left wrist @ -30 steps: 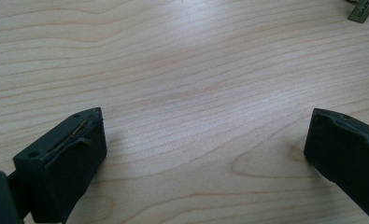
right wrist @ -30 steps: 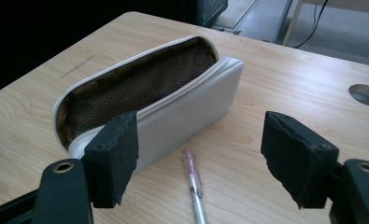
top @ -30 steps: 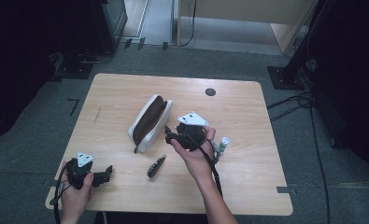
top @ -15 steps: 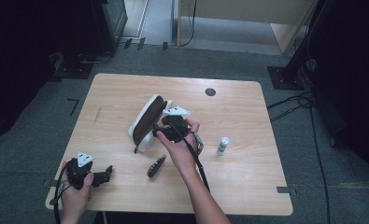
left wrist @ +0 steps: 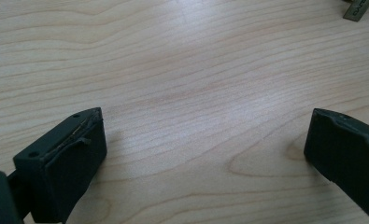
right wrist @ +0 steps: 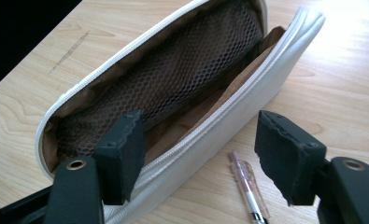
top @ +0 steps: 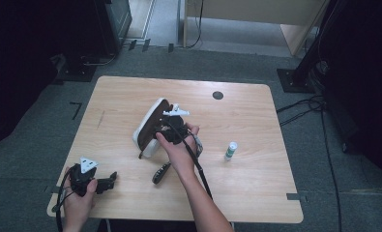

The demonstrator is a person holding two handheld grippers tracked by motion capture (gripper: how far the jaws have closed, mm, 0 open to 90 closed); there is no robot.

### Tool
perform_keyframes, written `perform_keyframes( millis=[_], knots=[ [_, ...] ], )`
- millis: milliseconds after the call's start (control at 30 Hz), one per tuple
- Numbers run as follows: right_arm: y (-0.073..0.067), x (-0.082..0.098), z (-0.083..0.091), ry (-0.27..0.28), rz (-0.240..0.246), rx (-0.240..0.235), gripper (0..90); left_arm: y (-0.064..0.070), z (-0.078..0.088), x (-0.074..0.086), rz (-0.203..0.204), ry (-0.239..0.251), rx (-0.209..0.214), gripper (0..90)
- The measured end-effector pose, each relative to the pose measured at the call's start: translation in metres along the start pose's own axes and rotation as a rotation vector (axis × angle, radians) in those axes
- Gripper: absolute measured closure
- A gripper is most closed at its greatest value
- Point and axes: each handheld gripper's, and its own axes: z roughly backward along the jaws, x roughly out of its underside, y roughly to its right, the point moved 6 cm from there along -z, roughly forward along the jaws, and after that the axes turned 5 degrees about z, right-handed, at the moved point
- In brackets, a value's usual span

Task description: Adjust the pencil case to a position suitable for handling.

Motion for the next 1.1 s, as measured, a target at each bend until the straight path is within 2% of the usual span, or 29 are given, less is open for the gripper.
perform_keyframes(
  millis=[400, 533, 567, 600, 633, 700, 800, 933, 1033, 1067, 1100],
  knots=[
    [-0.003, 0.001, -0.012, -0.03, -0.027, -0.003, 41.7, 0.0, 0.0, 0.0, 0.0, -0.001, 0.0, 0.0],
    [-0.003, 0.0, -0.014, -0.038, -0.036, 0.023, 50.4, 0.0, 0.0, 0.0, -0.001, -0.002, 0.001, 0.0],
    [-0.001, 0.0, -0.014, -0.052, -0.055, 0.03, 54.6, 0.0, 0.0, 0.0, -0.001, -0.002, 0.001, 0.0],
    [-0.001, 0.0, -0.014, -0.052, -0.055, 0.03, 54.6, 0.0, 0.0, 0.0, -0.001, -0.001, 0.001, 0.0],
    [-0.001, -0.001, -0.015, -0.054, -0.064, 0.034, 60.0, 0.0, 0.0, 0.0, 0.0, -0.001, 0.001, 0.0],
    [0.0, -0.001, -0.015, -0.053, -0.066, 0.039, 63.1, 0.0, 0.0, 0.0, 0.0, -0.001, 0.001, 0.0],
    [0.001, -0.003, -0.015, -0.04, -0.077, 0.042, 73.6, 0.0, 0.0, 0.0, 0.0, -0.001, 0.001, 0.0],
    [0.0, -0.004, -0.015, -0.033, -0.075, 0.027, 84.1, 0.0, 0.0, 0.0, 0.0, -0.001, 0.001, 0.0],
    [-0.003, -0.004, -0.014, -0.031, -0.048, -0.002, 85.6, 0.0, 0.0, 0.0, -0.001, -0.002, 0.001, 0.0],
    [-0.007, -0.006, -0.012, -0.022, -0.018, -0.016, 85.7, 0.0, 0.0, 0.0, -0.001, -0.002, 0.001, 0.0],
    [-0.007, -0.006, -0.012, -0.022, -0.018, -0.016, 85.7, 0.0, 0.0, 0.0, -0.001, -0.001, 0.001, 0.0]
  ],
)
